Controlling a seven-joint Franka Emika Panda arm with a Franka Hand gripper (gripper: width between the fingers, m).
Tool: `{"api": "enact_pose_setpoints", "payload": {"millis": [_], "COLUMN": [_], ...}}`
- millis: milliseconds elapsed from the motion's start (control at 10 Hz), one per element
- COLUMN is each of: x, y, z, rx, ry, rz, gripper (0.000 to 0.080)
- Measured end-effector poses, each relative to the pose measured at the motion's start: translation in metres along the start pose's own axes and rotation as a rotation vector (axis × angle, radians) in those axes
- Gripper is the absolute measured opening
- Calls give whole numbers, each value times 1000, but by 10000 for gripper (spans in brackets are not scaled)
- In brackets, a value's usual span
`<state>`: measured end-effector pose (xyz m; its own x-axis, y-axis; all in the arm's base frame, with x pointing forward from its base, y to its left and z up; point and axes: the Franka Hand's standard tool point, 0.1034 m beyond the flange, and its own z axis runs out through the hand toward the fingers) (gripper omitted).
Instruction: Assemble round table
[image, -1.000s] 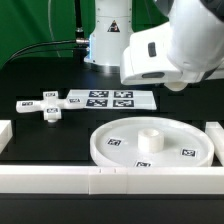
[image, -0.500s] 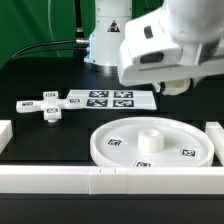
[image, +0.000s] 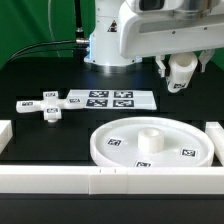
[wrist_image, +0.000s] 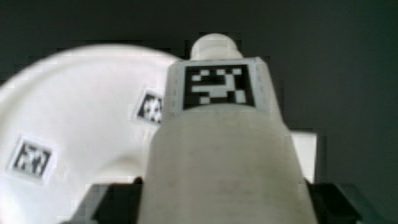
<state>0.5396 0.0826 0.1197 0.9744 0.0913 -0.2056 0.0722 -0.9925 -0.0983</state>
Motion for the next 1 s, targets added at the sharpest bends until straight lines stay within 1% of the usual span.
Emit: {"api": "enact_pose_setpoints", "payload": {"millis": [100, 200, 300, 400, 500, 600, 700, 800, 900, 1000], "x": [2, 7, 10, 14, 20, 19, 19, 25, 24, 27], "y": [3, 10, 15, 16, 17, 19, 20, 23, 30, 37], "z": [1, 7, 6, 0, -3, 1, 2, -3, 2, 0], "rx": [-7, -18, -27, -31, -39, -47, -52, -77, -100, -121], "ry": [82, 169, 237, 282, 379, 443, 477, 595, 597, 608], "rz": [1, -30, -33, -34, -32, -32, -33, -76, -124, -162], "gripper": [409, 409, 409, 409, 409, 409, 409, 409, 409, 409]}}
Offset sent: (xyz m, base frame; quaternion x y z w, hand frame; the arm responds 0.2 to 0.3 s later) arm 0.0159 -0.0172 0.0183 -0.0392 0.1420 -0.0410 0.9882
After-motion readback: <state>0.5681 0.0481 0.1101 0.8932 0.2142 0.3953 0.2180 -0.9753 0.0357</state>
